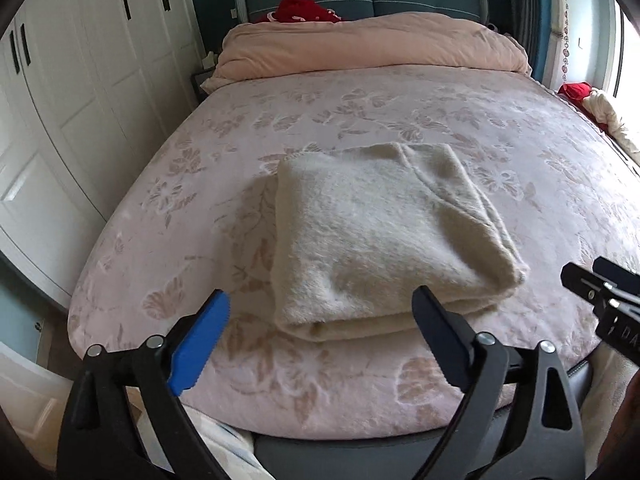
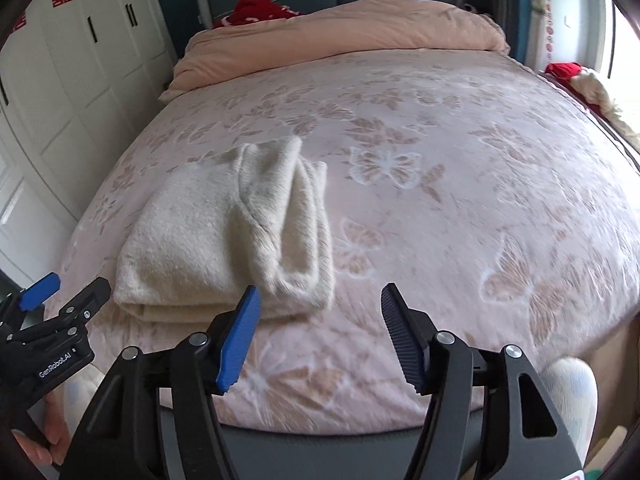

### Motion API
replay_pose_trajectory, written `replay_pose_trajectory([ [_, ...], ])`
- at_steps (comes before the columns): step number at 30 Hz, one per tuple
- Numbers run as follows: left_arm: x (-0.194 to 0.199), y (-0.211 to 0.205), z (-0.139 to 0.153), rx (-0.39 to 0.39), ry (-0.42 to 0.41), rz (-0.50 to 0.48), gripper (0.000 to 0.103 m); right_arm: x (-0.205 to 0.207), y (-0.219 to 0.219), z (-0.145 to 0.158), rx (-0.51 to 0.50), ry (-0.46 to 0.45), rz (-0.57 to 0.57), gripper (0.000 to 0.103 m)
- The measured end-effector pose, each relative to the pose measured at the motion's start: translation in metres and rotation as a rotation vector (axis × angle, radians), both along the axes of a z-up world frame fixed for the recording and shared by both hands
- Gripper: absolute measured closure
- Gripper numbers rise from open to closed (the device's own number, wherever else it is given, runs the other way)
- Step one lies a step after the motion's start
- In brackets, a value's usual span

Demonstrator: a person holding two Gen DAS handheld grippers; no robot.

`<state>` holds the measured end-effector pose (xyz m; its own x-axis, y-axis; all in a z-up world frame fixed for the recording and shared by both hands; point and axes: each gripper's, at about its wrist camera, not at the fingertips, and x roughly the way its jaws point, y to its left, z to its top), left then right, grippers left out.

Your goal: Fold small clothes

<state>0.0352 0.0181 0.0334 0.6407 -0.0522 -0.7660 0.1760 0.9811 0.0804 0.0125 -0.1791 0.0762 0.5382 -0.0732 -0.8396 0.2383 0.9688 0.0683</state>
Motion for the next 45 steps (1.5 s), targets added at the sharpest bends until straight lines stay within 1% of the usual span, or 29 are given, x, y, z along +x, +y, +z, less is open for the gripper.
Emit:
replay_pose_trajectory([
  [5, -0.015, -0.011, -0.005, -0.024, 0.015, 0.022, 0.011, -0.024, -0.005, -0.005, -0.026, -0.002, -0.027, 0.035],
  [7, -0.025, -0.014, -0.007, -0.032, 0.005, 0.036, 0.011, -0.033, -0.005, -0.008, -0.048, -0.004, -0.033, 0.034],
  [9, -0.032, -0.017, -0.010, -0.021, -0.002, 0.050, 0.011, -0.042, -0.005, -0.011, -0.068, -0.005, -0.041, 0.032],
  [14, -0.051, -0.027, -0.015, 0.003, -0.010, 0.061, 0.011, -0.057, -0.006, -0.014, -0.079, -0.009, -0.040, 0.030],
  [18, -0.059, -0.034, -0.016, 0.003, -0.020, 0.050, 0.011, -0.061, -0.003, -0.012, -0.075, -0.009, -0.027, 0.030],
  [21, -0.060, -0.036, -0.015, -0.005, -0.020, 0.053, 0.011, -0.062, 0.004, -0.013, -0.091, -0.013, -0.011, 0.029],
  [24, -0.060, -0.036, -0.014, 0.003, -0.028, 0.060, 0.011, -0.060, 0.008, -0.014, -0.098, -0.011, -0.003, 0.029],
  [32, -0.060, -0.032, -0.017, -0.002, -0.023, 0.083, 0.011, -0.060, 0.011, -0.017, -0.096, 0.001, -0.007, 0.029],
  [42, -0.061, -0.032, -0.018, 0.008, -0.022, 0.075, 0.011, -0.059, 0.013, -0.020, -0.087, 0.014, -0.010, 0.029],
  [45, -0.061, -0.031, -0.020, -0.001, -0.012, 0.080, 0.010, -0.059, 0.014, -0.020, -0.088, 0.017, -0.007, 0.029],
])
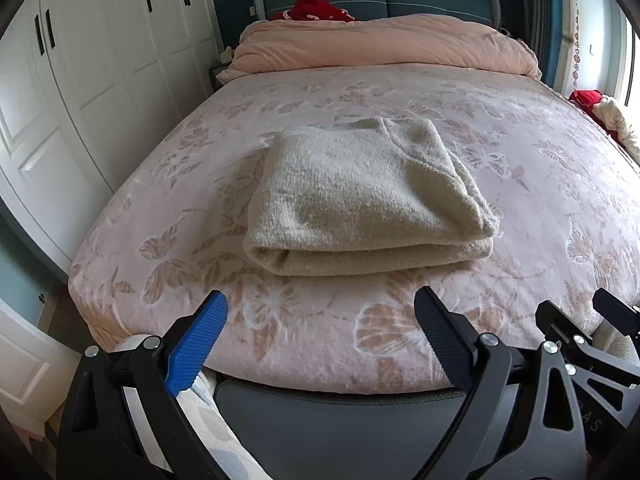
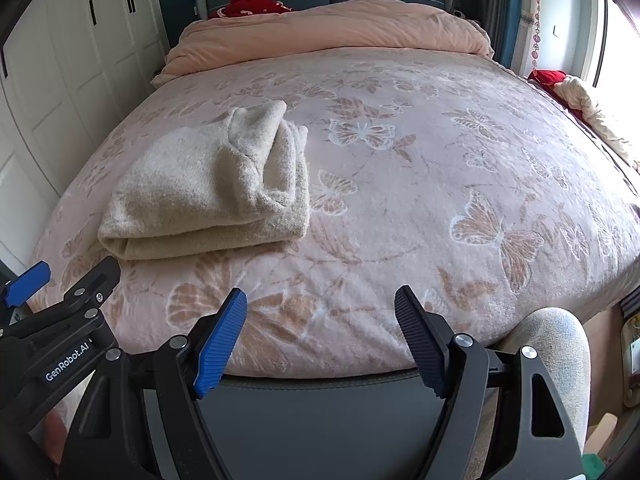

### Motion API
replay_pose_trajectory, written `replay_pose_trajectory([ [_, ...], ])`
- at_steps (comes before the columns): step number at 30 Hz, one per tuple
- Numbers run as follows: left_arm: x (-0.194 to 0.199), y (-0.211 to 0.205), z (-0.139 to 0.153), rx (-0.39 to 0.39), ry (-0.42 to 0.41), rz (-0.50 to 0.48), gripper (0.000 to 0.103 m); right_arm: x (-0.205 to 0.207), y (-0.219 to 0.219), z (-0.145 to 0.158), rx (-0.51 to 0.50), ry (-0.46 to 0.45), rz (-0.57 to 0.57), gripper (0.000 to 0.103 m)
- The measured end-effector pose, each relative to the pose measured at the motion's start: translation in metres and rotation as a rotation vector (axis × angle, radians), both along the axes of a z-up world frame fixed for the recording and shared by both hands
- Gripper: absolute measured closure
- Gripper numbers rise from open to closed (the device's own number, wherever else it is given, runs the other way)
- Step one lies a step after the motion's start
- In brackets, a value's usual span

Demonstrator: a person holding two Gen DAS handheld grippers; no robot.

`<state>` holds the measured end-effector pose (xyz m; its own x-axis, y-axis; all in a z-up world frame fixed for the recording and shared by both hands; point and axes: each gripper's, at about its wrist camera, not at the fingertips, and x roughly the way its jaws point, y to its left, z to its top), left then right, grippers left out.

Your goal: Fold small clothes

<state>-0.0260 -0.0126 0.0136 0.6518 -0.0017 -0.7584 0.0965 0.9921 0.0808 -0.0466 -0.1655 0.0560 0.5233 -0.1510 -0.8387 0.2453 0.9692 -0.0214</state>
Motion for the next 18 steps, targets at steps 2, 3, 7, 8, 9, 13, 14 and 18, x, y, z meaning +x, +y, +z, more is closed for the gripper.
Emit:
replay_pose_trajectory([
  [2, 0.001, 0.002, -0.002, -0.010, 0.011, 0.005, 0.010, 0.000, 0.001, -0.001, 0.002, 0.003, 0.001, 0.029],
  [3, 0.001, 0.003, -0.003, -0.011, 0.016, 0.007, 0.010, 0.001, 0.002, -0.001, 0.002, 0.004, 0.001, 0.029],
  [7, -0.002, 0.003, -0.006, -0.001, 0.011, 0.007, 0.010, 0.001, 0.004, -0.001, 0.002, 0.007, 0.001, 0.028],
  [8, -0.002, 0.002, -0.007, -0.002, 0.012, 0.005, 0.010, 0.001, 0.006, -0.002, 0.001, 0.009, 0.004, 0.028],
  [9, -0.003, 0.002, -0.007, 0.000, 0.011, 0.005, 0.010, 0.001, 0.009, -0.002, 0.000, 0.010, 0.007, 0.028],
  [13, -0.004, -0.001, -0.007, 0.030, -0.003, 0.011, 0.010, 0.001, 0.013, -0.002, -0.011, 0.011, 0.016, 0.028],
  [14, -0.004, -0.001, -0.007, 0.029, -0.003, 0.010, 0.010, 0.001, 0.014, -0.002, -0.009, 0.010, 0.016, 0.028],
  [18, -0.002, 0.001, -0.008, 0.019, 0.005, 0.011, 0.011, 0.001, 0.013, -0.002, -0.007, 0.016, 0.013, 0.028],
])
